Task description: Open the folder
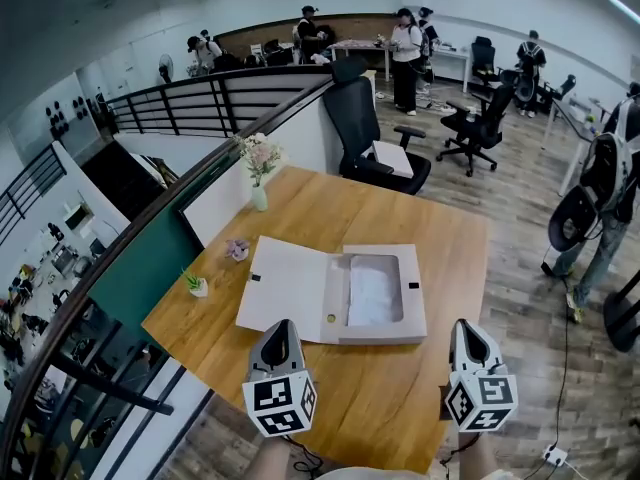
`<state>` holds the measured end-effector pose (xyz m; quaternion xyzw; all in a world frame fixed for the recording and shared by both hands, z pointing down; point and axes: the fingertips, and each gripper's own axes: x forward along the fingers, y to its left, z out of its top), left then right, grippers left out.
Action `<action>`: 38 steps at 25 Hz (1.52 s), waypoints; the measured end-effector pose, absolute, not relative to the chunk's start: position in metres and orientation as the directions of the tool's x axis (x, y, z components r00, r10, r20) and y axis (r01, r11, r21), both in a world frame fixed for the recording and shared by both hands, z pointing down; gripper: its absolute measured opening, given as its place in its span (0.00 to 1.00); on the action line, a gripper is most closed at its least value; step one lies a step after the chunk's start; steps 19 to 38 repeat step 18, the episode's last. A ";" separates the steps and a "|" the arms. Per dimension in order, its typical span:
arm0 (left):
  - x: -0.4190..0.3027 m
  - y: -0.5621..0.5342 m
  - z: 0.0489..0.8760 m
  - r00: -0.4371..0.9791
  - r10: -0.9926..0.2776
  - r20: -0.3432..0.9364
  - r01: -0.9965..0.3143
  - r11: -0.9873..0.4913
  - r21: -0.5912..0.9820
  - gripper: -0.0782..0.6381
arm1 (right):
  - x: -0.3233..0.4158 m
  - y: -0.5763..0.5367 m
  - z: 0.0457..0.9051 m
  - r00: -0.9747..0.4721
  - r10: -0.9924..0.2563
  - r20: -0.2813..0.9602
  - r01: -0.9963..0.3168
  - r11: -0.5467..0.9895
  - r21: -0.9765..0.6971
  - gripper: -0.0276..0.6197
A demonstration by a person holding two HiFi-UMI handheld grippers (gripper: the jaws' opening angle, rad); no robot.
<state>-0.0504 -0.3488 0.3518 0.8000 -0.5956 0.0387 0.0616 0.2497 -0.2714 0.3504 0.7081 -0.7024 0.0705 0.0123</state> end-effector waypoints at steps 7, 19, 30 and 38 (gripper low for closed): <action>-0.052 -0.348 0.354 0.292 -0.946 0.141 -0.956 -0.285 0.065 0.11 | 0.249 -0.264 0.348 0.019 -0.993 0.119 -0.996 -0.028 -0.079 0.04; -0.060 -0.348 0.365 0.276 -0.948 0.161 -0.961 -0.267 0.076 0.11 | 0.246 -0.265 0.348 0.015 -0.993 0.117 -0.997 -0.024 -0.072 0.04; -0.060 -0.348 0.365 0.276 -0.948 0.161 -0.961 -0.267 0.076 0.11 | 0.246 -0.265 0.348 0.015 -0.993 0.117 -0.997 -0.024 -0.072 0.04; -0.060 -0.348 0.365 0.276 -0.948 0.161 -0.961 -0.267 0.076 0.11 | 0.246 -0.265 0.348 0.015 -0.993 0.117 -0.997 -0.024 -0.072 0.04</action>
